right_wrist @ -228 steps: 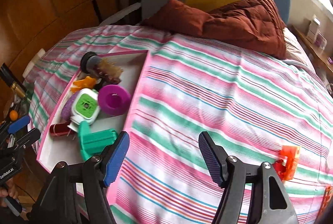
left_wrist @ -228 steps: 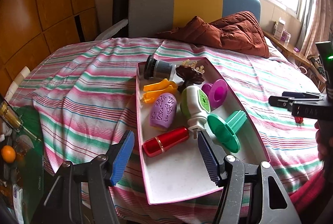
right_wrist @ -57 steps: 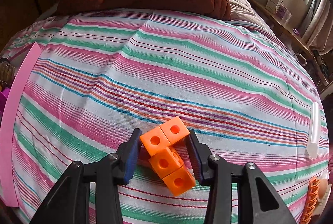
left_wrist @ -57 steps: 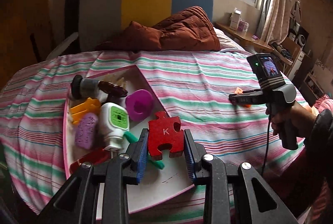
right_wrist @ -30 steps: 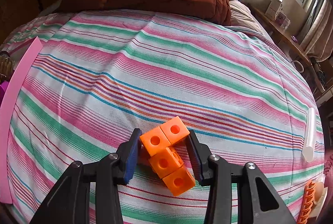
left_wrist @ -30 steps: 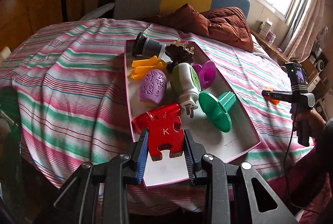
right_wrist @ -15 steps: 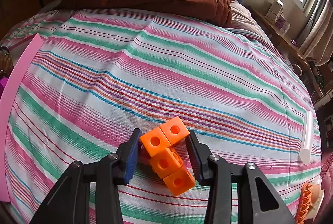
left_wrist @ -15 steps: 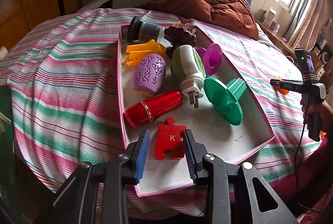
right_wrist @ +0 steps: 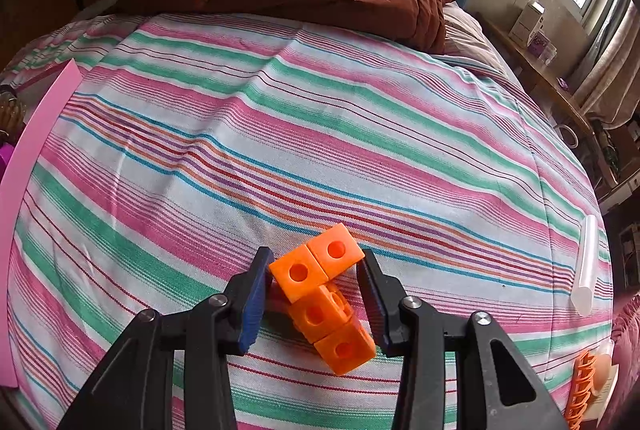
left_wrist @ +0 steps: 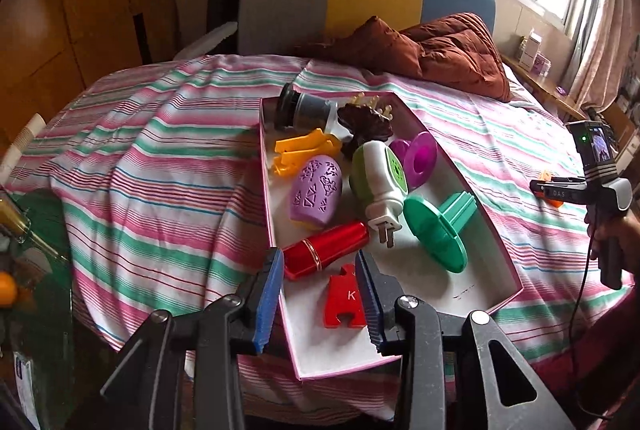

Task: Organize rigid objects
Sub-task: 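Lower the red puzzle piece into the tray and open the left tool, then carry the orange cubes with the right tool into the tray and release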

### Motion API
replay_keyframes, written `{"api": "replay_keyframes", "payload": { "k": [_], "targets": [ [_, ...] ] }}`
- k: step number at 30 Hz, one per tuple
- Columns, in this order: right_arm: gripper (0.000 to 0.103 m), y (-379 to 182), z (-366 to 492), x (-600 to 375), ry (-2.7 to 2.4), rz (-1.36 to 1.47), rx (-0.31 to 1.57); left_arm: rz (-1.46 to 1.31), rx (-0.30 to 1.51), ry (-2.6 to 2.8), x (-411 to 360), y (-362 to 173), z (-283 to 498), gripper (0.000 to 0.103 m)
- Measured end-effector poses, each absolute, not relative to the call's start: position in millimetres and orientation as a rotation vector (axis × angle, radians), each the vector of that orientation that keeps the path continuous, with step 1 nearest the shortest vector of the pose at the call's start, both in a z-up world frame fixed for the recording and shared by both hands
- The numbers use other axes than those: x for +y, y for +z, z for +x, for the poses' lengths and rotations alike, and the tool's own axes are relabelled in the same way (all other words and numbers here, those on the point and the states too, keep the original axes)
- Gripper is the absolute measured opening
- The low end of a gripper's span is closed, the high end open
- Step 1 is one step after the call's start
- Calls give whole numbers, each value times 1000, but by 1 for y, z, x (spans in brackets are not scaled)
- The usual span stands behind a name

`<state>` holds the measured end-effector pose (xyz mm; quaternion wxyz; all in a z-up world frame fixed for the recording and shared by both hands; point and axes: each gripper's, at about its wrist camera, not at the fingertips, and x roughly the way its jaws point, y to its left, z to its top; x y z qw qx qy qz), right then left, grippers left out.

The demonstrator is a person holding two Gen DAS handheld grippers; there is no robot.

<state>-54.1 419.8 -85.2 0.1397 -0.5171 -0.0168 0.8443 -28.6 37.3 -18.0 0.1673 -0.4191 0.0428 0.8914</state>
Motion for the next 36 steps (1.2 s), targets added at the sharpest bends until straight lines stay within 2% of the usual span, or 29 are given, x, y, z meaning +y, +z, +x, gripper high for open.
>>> {"api": "replay_keyframes", "payload": {
  "k": [7,16,29,36],
  "targets": [
    [43,-84,-51,417,2432,-1509,-46,-1189,112,2560,33,-14,-27,42],
    [43,-73,-40,402,2471,-1612,106,-1176,106,2568,30,-13,-24,42],
    [43,5,-21,258,2986,-1504,-19,-1196,89,2583,25,-17,-23,42],
    [43,-4,-19,176,3119,-1642,-149,-1208,70,2603,16,-20,-26,42]
  ]
}}
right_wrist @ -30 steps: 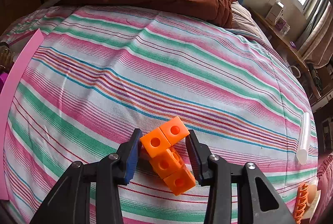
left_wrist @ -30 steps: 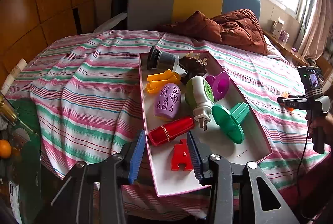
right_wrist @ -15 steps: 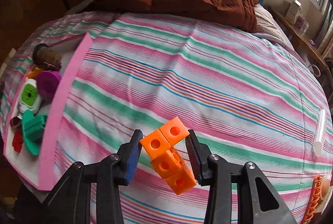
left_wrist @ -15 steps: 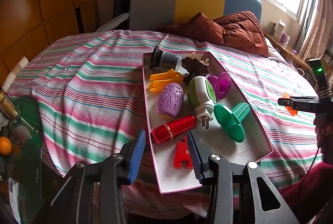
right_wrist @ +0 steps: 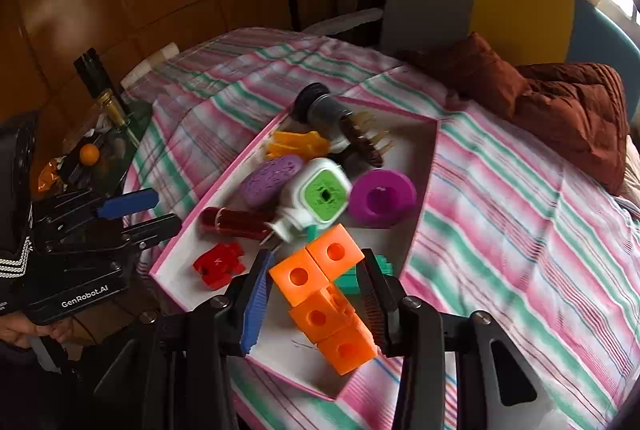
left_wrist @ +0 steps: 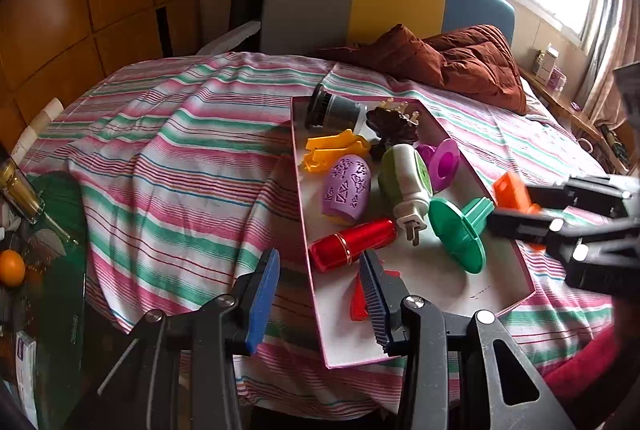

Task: Organize rigid objects
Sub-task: 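Carry the orange cubes with the right tool into the tray and release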

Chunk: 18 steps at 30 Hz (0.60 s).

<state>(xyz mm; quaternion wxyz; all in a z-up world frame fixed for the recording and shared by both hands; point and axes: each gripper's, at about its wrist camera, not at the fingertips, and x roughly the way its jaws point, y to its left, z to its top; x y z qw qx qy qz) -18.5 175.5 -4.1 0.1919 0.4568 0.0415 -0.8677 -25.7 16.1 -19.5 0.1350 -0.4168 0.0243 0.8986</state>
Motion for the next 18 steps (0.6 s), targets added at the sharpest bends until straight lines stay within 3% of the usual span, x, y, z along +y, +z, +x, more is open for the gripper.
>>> {"api": "replay_keyframes", "payload": {
  "k": [11,18],
  "targets": [
    [40,-67,-34,133,-2312,1492,187,-1235,50,2610,10,-26,-29,42],
    [41,-70,-36,130,-2339,1477,172,-1248,48,2611,10,-29,-30,42]
  ]
}}
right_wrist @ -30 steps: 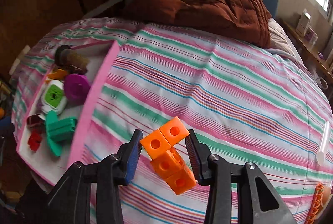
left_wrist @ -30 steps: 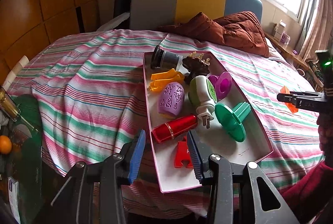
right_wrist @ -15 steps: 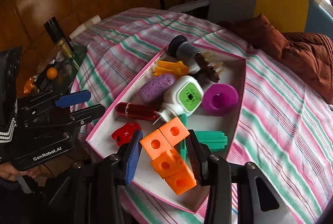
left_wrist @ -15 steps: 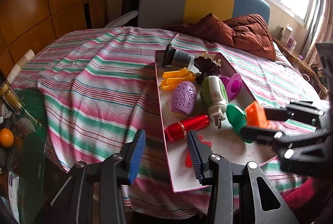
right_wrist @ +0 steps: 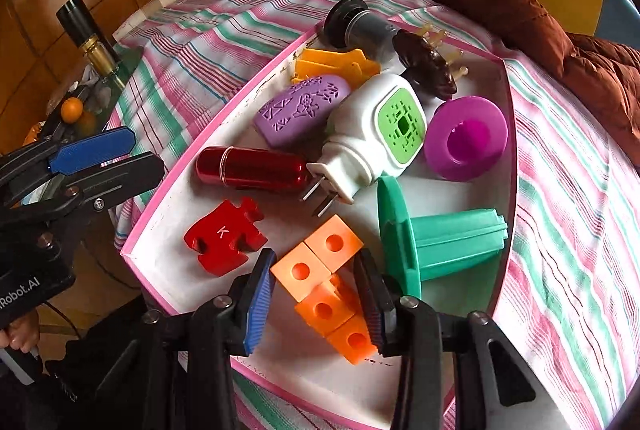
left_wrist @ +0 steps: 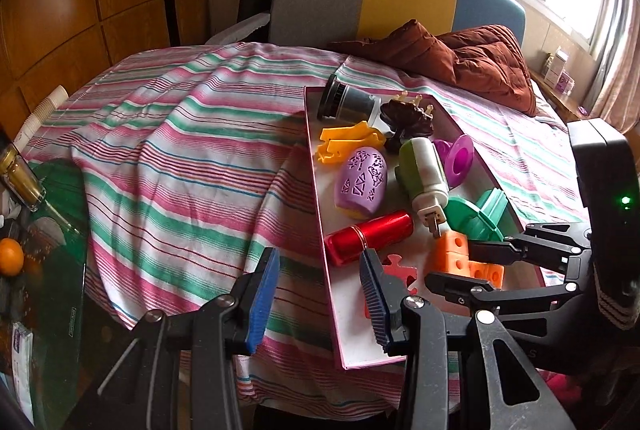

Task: Organize rigid objects
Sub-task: 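Carry the orange cubes with the right tool into the tray and release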

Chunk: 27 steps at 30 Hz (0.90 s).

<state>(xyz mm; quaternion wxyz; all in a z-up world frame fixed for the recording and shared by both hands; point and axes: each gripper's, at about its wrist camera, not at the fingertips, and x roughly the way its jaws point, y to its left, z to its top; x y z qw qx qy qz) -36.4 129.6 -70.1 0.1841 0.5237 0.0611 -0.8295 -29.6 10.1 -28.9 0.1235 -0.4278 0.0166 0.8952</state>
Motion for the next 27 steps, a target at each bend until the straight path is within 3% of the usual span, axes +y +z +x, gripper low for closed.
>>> {"api": "replay_keyframes", "payload": {
  "k": [17,23,25,26,27],
  "targets": [
    [43,-64,-29,141,-2391,1464,98,-1242,51,2630,9,-27,-28,48],
    [47,-39,-13,153,-2511,1311,49,-1189,45,2678,11,-17,-24,71],
    [53,-30,-8,160,-2586,1266,34,-1181,23,2697,12,-12,-22,97],
    [54,-27,-7,163,-2622,1251,26,-1171,20,2713,14,-10,-21,103],
    [54,-24,-6,167,-2649,1241,13,-1149,11,2725,14,-7,-19,103]
  ]
}}
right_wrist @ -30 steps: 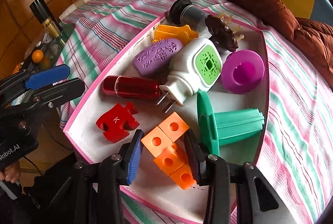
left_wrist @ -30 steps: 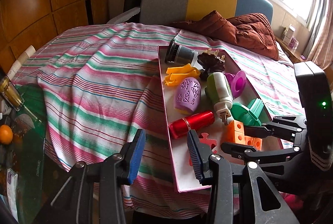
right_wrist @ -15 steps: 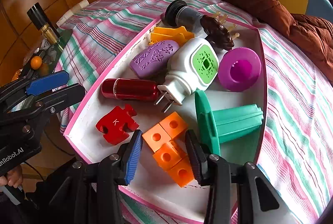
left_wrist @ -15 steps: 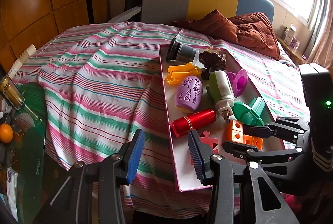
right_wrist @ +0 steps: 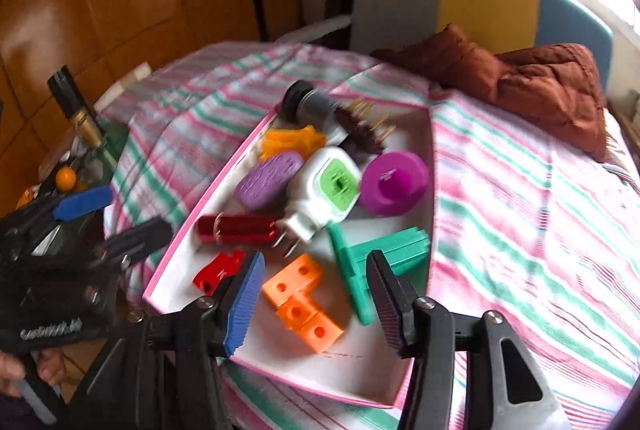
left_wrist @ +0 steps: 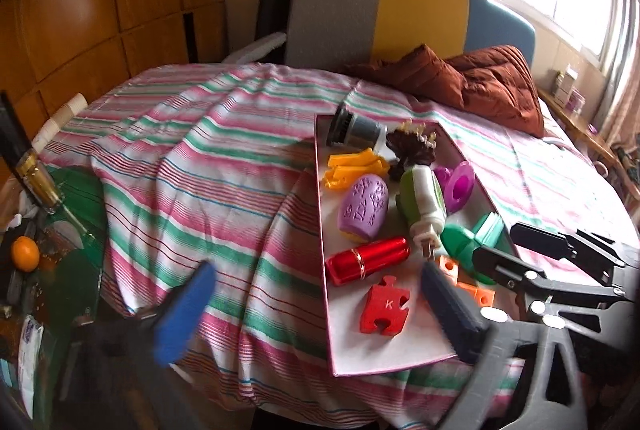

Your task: Organize rigid objects

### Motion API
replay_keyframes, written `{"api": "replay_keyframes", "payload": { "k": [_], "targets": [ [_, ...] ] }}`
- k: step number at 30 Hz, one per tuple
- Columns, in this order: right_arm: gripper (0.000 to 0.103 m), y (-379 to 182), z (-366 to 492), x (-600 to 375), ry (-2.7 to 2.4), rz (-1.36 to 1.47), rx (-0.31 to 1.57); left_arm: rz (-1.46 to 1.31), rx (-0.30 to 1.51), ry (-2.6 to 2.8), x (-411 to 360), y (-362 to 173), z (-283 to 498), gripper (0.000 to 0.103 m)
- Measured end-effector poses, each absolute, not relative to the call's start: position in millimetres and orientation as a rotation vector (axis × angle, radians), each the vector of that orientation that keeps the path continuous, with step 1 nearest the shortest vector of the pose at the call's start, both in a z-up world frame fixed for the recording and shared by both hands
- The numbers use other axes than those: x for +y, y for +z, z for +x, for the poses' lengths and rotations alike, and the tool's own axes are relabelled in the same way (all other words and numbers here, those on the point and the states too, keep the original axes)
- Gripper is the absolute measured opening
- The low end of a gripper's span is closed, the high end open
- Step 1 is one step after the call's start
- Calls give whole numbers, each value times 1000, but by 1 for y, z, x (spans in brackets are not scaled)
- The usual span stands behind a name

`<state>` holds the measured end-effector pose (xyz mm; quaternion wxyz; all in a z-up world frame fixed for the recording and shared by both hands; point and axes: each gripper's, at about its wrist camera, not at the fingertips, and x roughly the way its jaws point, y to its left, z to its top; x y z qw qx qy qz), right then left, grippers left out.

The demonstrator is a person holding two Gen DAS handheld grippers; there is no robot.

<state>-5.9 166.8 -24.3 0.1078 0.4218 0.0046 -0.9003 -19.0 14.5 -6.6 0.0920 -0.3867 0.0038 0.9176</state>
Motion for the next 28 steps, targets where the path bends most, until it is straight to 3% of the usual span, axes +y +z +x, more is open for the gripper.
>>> {"api": "replay_keyframes", "payload": {
  "k": [10,14,18,28],
  "targets": [
    [54,-23,-6,183,-2738,1273,-71,-1231,44,2810,24,-12,-18,103],
    [54,-27,1,186,-2758,1281,-95,-1073,-159,2709,11,-7,-3,103],
    [54,-27,3,187,-2787,1272,-120,-1020,-8,2805,20,-2,5,99],
    [54,-20,4,181,-2820,1238,-94,-1024,51,2858,22,5,4,103]
  ]
}}
